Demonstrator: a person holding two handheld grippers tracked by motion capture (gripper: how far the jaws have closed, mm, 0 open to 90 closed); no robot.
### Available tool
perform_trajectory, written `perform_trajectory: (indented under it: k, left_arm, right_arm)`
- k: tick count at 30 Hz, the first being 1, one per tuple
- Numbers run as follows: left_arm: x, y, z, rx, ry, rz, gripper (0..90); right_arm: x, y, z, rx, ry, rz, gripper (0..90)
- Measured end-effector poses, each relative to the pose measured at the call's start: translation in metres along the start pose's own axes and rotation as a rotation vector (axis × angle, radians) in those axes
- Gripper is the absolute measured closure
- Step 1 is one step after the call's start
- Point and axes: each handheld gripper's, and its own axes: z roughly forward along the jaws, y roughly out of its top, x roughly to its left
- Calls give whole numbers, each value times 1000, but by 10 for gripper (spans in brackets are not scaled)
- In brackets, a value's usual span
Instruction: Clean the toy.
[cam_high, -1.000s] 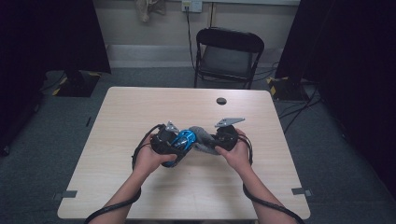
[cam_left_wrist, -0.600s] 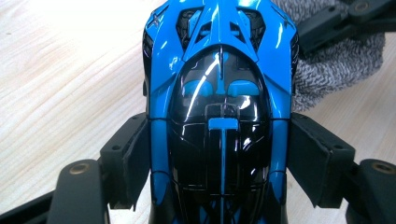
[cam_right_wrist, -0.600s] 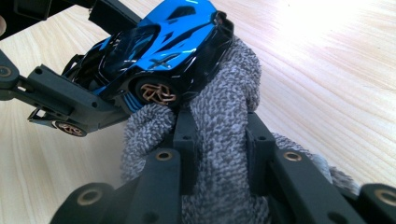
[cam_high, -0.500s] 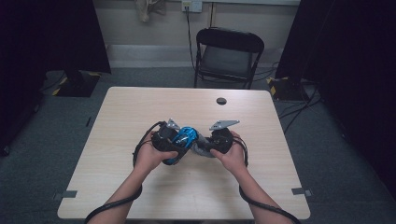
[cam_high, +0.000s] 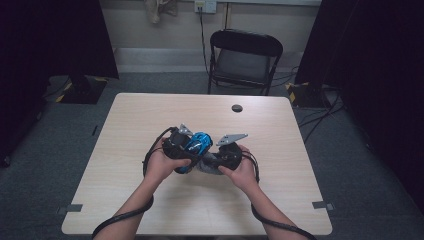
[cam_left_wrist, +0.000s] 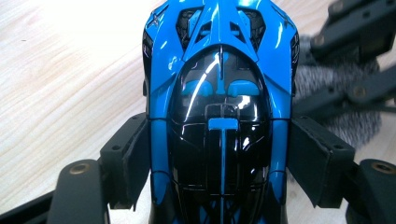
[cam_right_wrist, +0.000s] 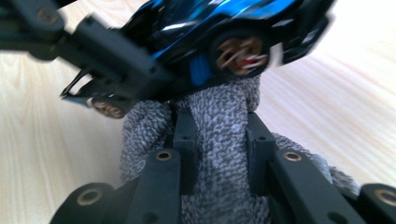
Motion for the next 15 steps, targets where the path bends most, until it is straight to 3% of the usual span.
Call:
perform_trajectory:
  k: [15]
  left_arm:
    - [5, 6, -2, -28, 16, -36, 280]
  right_arm:
    - [21, -8, 21, 24, 75, -11, 718]
